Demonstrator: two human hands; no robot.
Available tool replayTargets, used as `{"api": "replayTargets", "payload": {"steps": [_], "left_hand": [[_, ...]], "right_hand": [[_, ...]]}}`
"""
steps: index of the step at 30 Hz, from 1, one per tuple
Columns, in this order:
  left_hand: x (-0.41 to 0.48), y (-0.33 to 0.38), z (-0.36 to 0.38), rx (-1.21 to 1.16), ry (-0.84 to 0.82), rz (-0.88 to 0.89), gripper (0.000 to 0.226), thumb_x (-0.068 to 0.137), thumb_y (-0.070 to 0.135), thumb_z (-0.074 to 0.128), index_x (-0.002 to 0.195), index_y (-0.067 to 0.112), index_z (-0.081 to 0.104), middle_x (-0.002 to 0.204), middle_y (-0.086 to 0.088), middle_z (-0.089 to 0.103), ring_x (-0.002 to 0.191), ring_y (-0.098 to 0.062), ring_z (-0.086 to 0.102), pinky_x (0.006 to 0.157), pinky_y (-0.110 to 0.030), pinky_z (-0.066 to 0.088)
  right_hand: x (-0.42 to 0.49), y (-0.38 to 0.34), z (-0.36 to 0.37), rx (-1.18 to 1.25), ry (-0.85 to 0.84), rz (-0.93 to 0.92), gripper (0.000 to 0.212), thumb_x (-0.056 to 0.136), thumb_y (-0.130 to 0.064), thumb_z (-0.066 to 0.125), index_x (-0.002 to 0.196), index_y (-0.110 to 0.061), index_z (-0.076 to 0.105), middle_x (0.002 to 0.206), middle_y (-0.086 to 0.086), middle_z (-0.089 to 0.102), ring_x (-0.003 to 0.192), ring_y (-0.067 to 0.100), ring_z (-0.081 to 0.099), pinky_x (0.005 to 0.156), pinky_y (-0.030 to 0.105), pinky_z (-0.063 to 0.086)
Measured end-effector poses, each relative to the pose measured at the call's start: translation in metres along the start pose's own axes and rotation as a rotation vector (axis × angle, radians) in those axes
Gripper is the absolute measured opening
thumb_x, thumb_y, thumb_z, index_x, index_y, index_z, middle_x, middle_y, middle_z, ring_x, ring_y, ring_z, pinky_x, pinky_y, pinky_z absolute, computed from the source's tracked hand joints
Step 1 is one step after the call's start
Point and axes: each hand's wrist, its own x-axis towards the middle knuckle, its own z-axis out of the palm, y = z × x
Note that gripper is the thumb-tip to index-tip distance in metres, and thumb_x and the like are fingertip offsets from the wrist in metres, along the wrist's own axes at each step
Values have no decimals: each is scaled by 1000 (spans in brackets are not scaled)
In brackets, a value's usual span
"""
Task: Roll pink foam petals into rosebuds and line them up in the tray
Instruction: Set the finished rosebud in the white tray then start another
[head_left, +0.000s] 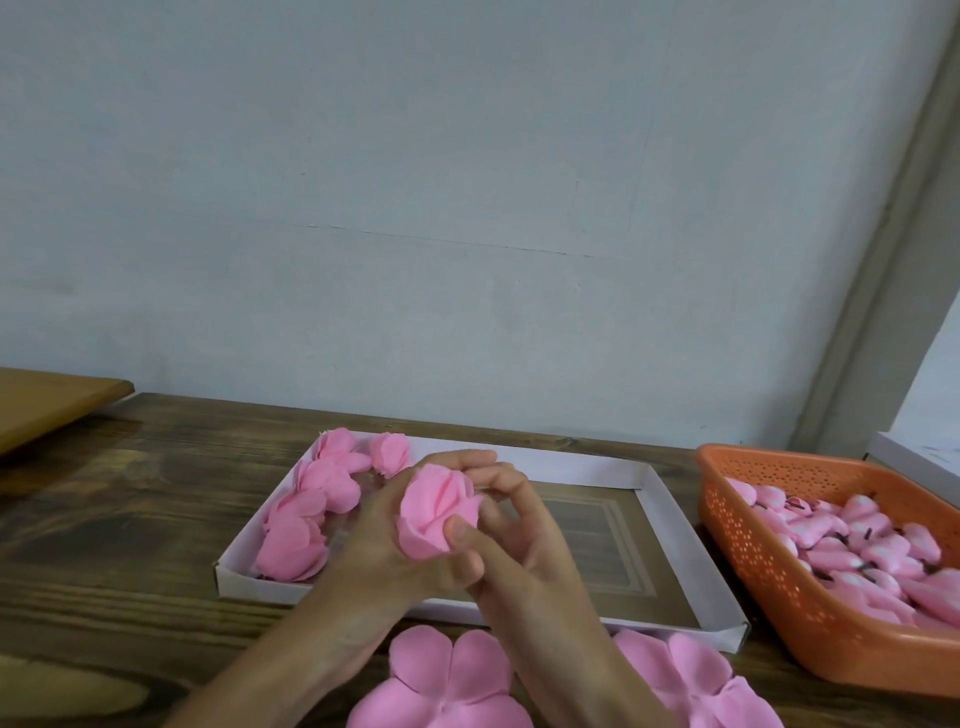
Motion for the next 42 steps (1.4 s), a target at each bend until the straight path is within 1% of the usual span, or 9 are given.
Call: {"api": "replayTargets", "payload": {"steps": [7,13,17,21,26,29,35,38,42], "left_hand": [[-2,0,10,-195,102,-22,48,67,26,91,109,12,73,120,-18,73,113,-40,69,91,-44,59],[0,2,7,-35,256,-6,39,65,28,93,96,12,73,98,-19,76,86,-32,76,70,-44,62],[2,0,4,92,293,55,39,65,36,92,91,16,70,73,-12,69,58,-22,63,49,-32,52],[6,-5,-1,255,269,138,36,70,36,90,93,18,70,83,-12,70,77,-30,71,64,-43,59],[5,-10,-8,403,241,-13,54,52,44,69,103,29,71,107,-11,72,102,-35,70,89,-53,60],[5,-14,-4,162,150,26,35,54,34,78,85,18,74,100,-21,68,95,-33,70,77,-47,61],[10,-10,8,-76,178,-49,25,76,-5,76,95,10,67,102,-21,71,94,-35,74,69,-41,61],[18,-3,13,-425,205,-206,5,86,5,63,90,6,62,107,-25,64,101,-44,64,76,-47,54],[21,3,12,-558,204,-279,30,59,18,74,83,6,61,105,-31,64,106,-46,68,74,-44,55]], "right_hand": [[-3,11,2,-422,67,-265,24,93,-11,72,112,-20,61,112,-1,70,107,25,70,89,43,58],[-3,1,-11,-1151,307,-661,40,78,-12,84,105,-27,59,108,-10,51,105,7,57,83,12,43],[-1,-15,-15,-1106,65,-580,40,80,-15,69,118,-28,67,121,-9,56,121,17,57,95,23,47],[-4,-16,-11,-974,-80,-483,49,82,-9,53,125,-24,70,131,-9,60,131,22,55,106,31,47],[-5,-9,-9,-1143,16,-570,30,94,-28,70,123,-29,71,128,-17,61,123,14,60,98,27,49],[-2,-4,-9,-1211,92,-626,20,91,-31,77,110,-30,74,124,-20,62,117,10,61,92,25,50],[-1,-3,-12,-1202,95,-587,23,87,-30,75,108,-38,71,129,-20,57,119,12,60,91,25,51],[0,-3,-12,-1216,92,-595,24,86,-33,76,108,-40,72,130,-17,51,116,9,60,91,19,50],[-1,0,-9,-1244,125,-596,15,86,-41,77,100,-39,74,123,-18,51,109,3,60,86,13,48]]}}
